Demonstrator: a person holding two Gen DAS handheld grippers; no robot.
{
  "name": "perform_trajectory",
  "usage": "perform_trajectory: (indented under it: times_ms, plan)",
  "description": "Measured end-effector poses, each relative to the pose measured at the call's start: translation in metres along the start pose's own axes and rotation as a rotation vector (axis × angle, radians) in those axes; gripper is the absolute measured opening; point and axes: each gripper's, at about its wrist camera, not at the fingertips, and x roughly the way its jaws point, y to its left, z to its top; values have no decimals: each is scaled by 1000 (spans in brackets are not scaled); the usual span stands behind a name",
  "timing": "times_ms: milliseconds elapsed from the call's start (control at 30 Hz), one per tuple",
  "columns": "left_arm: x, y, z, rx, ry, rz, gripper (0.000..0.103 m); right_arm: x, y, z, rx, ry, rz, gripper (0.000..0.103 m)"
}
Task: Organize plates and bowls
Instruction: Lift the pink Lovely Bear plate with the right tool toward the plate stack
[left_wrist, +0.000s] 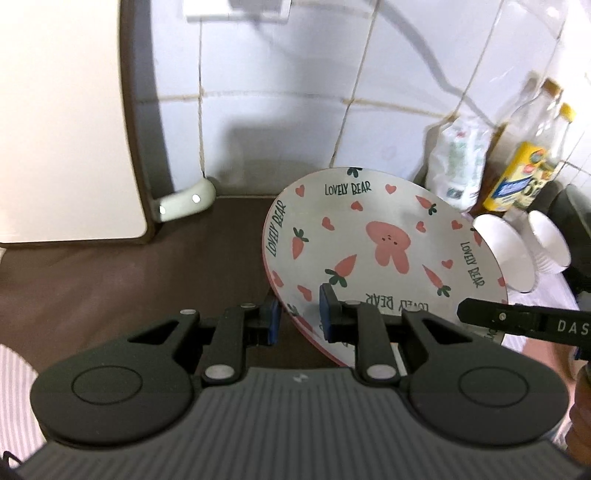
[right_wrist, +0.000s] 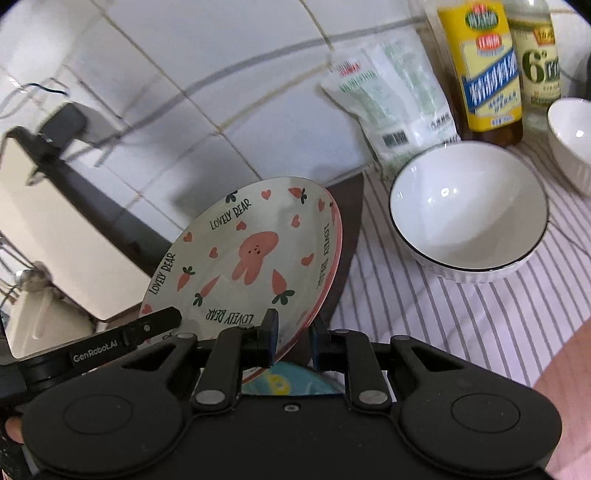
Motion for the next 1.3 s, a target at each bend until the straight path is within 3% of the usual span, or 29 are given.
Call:
perform_trajectory:
  times_ms: [300, 567, 833, 1300]
  plan:
    - [-83, -10, -18, -28, -57, -4, 19, -73, 26, -19, -49, -54, 43, 22]
    - [-127, -17, -45, -29, -67, 3, 19, -111, 29, -48, -60, -60, 55, 22]
    - [-132, -21, -76, -31, -21, 5, 19, -120, 20, -79, -45, -17, 40, 22]
    - [-94, -9, -118, -74, 111, 5, 19, -93, -7, -116, -4, 84, 18, 24]
